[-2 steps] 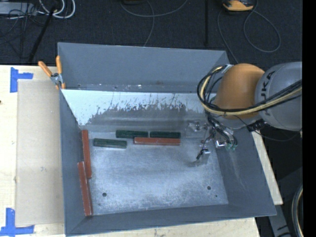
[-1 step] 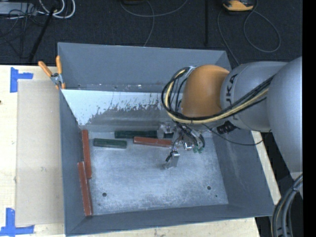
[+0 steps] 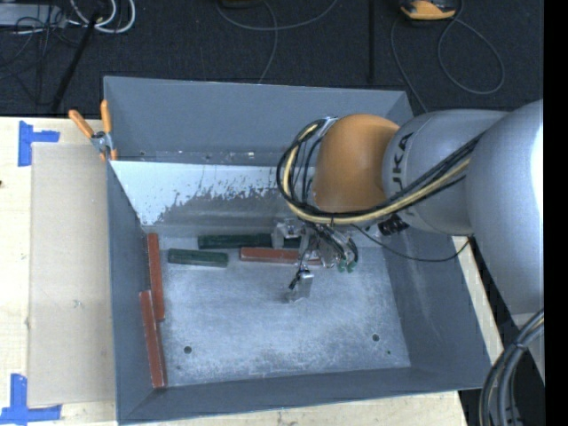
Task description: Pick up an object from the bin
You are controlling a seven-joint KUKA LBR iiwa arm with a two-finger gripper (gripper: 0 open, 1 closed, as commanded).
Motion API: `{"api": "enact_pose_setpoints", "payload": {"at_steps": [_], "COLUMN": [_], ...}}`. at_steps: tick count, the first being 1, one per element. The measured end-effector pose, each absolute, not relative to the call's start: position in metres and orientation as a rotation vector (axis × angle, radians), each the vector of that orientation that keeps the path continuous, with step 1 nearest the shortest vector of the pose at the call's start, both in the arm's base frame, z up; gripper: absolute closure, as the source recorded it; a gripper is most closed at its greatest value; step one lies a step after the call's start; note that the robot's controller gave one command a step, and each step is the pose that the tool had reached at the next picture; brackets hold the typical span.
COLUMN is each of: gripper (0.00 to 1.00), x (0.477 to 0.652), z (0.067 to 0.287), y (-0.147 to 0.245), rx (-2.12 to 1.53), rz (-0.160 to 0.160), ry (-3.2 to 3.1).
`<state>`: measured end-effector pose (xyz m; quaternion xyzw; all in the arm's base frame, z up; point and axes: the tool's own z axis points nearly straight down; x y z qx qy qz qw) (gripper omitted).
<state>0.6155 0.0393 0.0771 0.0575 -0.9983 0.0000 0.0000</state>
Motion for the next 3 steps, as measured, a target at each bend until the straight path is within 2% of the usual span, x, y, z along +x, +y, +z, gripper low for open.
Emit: {"api": "enact_pose_setpoints", "payload": {"at_steps": [1, 2, 3], "gripper": [0.0, 1.0, 1.0], "x": [0.615, 0.615, 0.614], "z": [0.071, 0.071, 0.207], "y": [0.061, 0.061, 0.102], "rx": [0.225, 0.224, 0.073], "rz": [0.0, -0.001, -0.004], "ry": [-3.136, -3.136, -3.151]}}
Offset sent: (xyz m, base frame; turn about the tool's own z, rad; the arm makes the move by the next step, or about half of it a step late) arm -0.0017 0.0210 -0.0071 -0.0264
